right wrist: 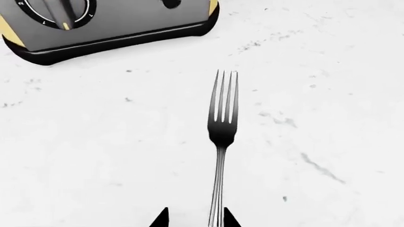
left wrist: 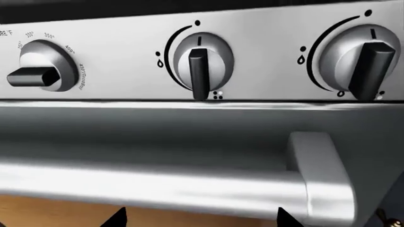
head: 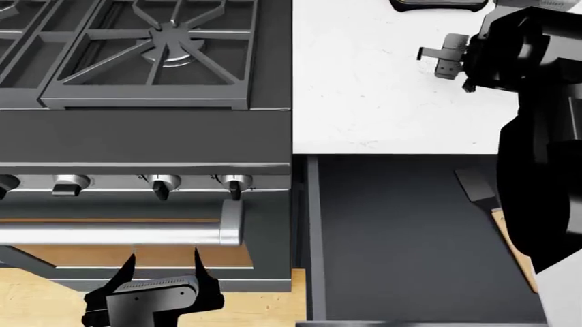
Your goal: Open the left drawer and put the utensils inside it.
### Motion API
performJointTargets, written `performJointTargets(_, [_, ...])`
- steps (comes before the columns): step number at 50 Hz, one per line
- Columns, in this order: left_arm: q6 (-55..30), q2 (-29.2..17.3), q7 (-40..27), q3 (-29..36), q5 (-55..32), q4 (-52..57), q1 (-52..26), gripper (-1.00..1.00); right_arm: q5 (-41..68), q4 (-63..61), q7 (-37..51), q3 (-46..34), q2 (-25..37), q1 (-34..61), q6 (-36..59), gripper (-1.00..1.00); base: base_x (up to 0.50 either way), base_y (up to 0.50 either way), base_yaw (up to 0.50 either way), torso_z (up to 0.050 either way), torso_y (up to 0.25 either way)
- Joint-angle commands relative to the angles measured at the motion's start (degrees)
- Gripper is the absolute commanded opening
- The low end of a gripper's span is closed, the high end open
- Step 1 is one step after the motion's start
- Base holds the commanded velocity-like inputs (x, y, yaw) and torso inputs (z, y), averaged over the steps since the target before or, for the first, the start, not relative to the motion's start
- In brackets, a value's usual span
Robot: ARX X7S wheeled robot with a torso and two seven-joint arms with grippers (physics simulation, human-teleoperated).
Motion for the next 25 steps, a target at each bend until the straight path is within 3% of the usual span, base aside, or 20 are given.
performJointTargets(1, [0.79,-0.2,0.27,0.07,-0.02,0.08,0.16,1.0,-2.04,3.12,3.09,-1.36,0.77,-2.63,2.09,-1.0,0.0,0.0,0.0,0.0,0.0])
performJointTargets(21, [1.31,-0.36,0.19,0.13,-0.45,0.35,0.44,1.0,-2.1,3.12,2.33,-2.07,0.67,-2.68,2.46,-1.0,0.0,0.0,0.0,0.0,-0.003])
performJointTargets(25, [1.23,-0.41,0.23,0.15,-0.64,0.33,0.37,1.0,-2.08,3.12,2.26,-2.15,0.68,-2.63,2.53,-1.0,0.0,0.0,0.0,0.0,0.225])
